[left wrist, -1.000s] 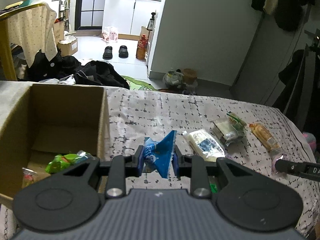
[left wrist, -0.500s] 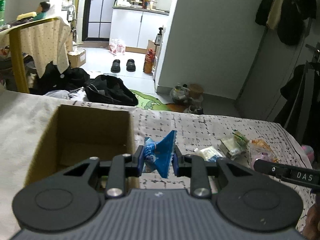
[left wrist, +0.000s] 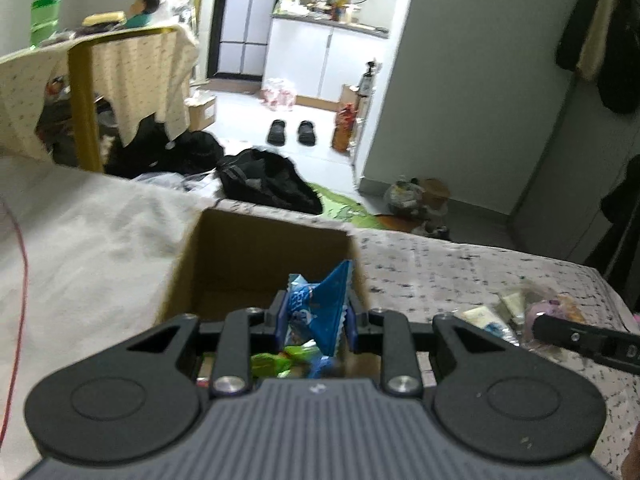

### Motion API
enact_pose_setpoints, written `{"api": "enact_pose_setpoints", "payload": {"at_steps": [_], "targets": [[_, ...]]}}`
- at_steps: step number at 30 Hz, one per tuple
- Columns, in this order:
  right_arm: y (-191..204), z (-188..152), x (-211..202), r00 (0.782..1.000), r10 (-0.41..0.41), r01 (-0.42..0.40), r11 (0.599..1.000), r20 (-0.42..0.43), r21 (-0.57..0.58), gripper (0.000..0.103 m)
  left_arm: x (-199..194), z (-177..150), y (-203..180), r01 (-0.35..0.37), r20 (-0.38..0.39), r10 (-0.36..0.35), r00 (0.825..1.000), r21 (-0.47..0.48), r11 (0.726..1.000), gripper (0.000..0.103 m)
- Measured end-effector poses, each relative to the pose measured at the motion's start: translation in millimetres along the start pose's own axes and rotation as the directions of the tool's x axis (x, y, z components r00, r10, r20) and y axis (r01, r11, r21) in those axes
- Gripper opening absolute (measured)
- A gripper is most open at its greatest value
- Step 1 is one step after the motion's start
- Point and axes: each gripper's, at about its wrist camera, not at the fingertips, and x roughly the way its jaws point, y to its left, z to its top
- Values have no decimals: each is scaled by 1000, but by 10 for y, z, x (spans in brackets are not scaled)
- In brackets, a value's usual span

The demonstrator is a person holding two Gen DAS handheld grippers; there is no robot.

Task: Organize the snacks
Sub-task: 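Carry both candies over the cardboard box and open both grippers to drop them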

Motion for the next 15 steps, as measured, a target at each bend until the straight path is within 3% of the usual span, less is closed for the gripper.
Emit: {"api": "enact_pose_setpoints", "payload": {"at_steps": [9,15], "targets": [[347,-40,151,998,56,-58,996,-36,-63,31,124,-31,365,-41,-49,38,998,-70,997,27],[579,-89,319,993,98,-104,990,-65,-90,31,145,-85,415,-55,-69,49,996,-90,994,27]]}}
